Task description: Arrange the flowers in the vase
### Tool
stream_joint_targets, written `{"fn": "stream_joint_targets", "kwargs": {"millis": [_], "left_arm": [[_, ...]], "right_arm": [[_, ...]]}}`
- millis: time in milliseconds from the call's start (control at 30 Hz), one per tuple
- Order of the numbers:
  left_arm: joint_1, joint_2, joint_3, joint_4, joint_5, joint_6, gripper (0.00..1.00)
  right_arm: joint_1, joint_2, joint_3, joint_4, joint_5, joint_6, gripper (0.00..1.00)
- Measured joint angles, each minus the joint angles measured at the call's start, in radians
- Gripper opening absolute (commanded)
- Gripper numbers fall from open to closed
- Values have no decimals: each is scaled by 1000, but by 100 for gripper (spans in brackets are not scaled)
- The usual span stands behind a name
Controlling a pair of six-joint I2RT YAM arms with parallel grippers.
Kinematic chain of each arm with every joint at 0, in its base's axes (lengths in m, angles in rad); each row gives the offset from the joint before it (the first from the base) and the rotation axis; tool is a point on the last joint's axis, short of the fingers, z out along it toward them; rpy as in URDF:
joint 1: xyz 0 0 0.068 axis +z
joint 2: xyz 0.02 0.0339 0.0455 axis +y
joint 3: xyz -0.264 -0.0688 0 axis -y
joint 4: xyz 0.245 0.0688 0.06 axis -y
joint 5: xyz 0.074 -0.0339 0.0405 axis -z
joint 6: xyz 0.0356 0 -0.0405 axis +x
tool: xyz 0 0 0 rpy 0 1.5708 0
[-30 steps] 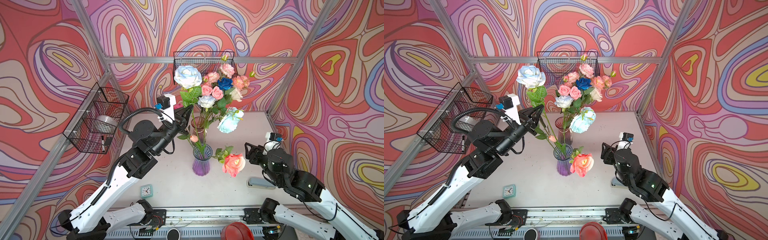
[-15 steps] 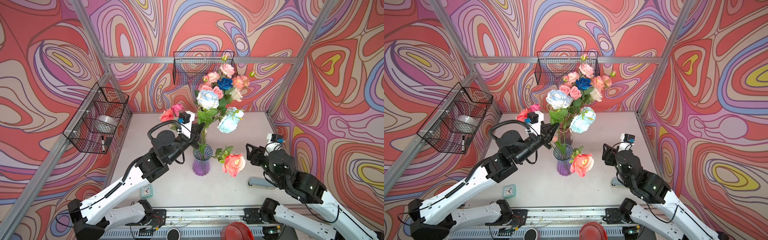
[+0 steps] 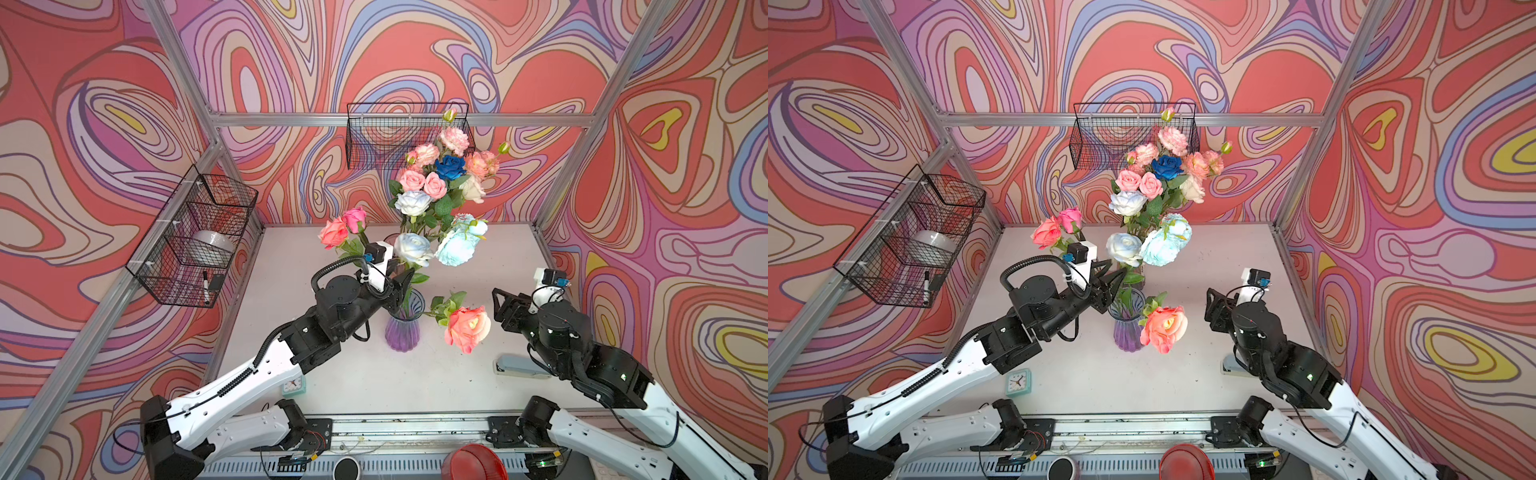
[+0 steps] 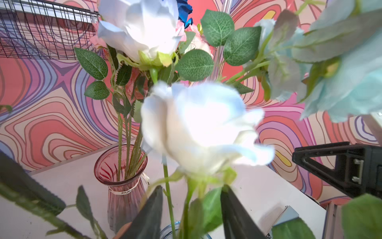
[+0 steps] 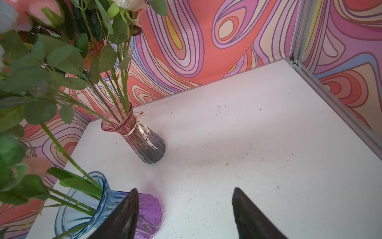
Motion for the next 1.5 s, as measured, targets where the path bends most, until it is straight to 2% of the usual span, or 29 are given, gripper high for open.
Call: {"fn": "stream_joint_targets", "kwargs": {"millis": [33,67,400,500,600,667,833,933,1000,1100,1267,1500], "left_arm": [[-3,-9,2,0,-2,0,97],[-6,-18,10,-5,-3,2,100],[-11,-114,174,-8,-3,16,100],[-11,-156,199,3,-71,58,100],[0,-183,199,3,-184,120,100],[77,-183,208,-34,-222,124,100],[504,-172,205,-175,-181,-31,100],[654,-177,172,-206,-142,-132,100],[718,-174,141,-212,-115,-188,100],[762,-151,75,-211,-93,-243,100],[768,-25,-67,-193,-73,-261,100],[770,142,-237,-116,-117,-144,100]], "right_arm": [[0,0,0,0,0,0,74],[0,0,0,0,0,0,74],[0,1,-2,2,0,2,75],[0,0,-14,9,-2,3,75],[0,1,-34,23,-9,2,75],[0,1,-45,34,-16,2,75],[0,11,-55,58,-42,2,75],[0,7,-62,64,-50,2,75],[0,-3,-70,66,-50,2,75],[0,-27,-85,65,-48,3,76],[0,-43,-92,65,-43,3,79],[0,-58,-107,76,-39,0,82]]}}
